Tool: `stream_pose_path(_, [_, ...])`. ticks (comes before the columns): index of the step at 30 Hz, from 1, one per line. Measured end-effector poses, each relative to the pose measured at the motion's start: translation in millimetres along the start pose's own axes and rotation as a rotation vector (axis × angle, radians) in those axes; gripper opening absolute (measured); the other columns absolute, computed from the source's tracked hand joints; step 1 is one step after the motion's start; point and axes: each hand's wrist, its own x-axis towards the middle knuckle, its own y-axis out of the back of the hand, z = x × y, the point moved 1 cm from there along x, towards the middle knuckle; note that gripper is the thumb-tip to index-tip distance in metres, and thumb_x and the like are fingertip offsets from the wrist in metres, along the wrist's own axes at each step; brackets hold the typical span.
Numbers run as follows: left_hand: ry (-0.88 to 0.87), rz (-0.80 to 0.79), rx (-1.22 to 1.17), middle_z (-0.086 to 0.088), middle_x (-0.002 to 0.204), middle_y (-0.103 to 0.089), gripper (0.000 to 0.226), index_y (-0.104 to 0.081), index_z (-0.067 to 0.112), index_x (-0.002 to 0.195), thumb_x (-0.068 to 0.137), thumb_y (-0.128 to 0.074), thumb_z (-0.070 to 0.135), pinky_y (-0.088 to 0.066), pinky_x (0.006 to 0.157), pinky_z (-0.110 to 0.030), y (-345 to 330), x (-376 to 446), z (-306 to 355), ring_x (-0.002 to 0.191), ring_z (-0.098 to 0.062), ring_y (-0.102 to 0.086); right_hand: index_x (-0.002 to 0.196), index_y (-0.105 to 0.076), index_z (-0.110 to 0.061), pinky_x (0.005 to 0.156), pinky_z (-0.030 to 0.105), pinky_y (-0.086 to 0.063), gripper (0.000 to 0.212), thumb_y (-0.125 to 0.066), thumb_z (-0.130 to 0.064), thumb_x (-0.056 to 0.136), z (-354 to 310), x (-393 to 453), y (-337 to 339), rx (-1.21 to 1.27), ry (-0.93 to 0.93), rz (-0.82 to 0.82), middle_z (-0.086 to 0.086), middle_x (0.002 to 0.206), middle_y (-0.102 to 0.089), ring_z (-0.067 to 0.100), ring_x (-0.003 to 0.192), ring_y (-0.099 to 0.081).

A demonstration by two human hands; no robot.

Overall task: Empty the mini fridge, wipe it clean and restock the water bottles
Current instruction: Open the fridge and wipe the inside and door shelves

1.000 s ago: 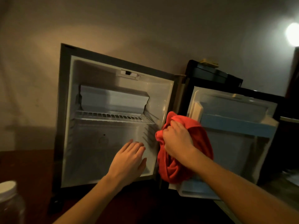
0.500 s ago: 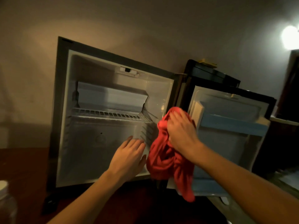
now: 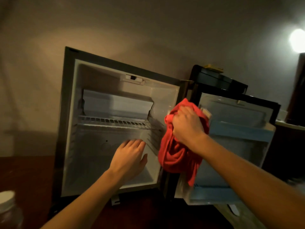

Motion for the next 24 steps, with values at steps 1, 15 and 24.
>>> stream_pose_path(1, [0.007,-0.004,0.0,0.003,0.105,-0.069,0.037,-0.066,0.02,0.106,0.081,-0.054,0.044,-0.052,0.081,-0.033,-2.5,-2.6,-1.4,0.095,-0.019,-0.066,0.092,-0.075,-0.019,0.11,0.044,-0.027,0.03,-0.052,-0.023,0.074,-10.3,-9.2,-7.4,0.011,0.037,-0.017,0.013,0.088,-0.07,0.033,0.098,-0.057])
stream_pose_path(15, [-0.025,-0.123,-0.042,0.004,0.09,-0.066,0.028,-0.062,0.022,0.092,0.077,-0.047,0.04,-0.05,0.073,-0.035,-44.4,-51.5,11.2,0.087,-0.02,-0.065,0.068,-0.075,-0.015,0.09,0.044,-0.046,0.02,-0.083,-0.021,0.051,-126.9,-134.5,-126.9,0.08,0.173,-0.414,0.007,0.068,-0.068,0.031,0.079,-0.063])
stream_pose_path(24, [0.018,-0.168,-0.059,0.006,0.094,-0.068,0.032,-0.063,0.022,0.098,0.081,-0.046,0.043,-0.051,0.077,-0.033,-51.9,-69.7,11.7,0.091,-0.017,-0.066,0.095,-0.066,-0.007,0.08,0.041,-0.045,0.022,-0.051,-0.01,0.08,-134.0,-152.6,-110.5,0.327,0.221,-0.541,0.017,0.097,-0.07,0.037,0.091,-0.063])
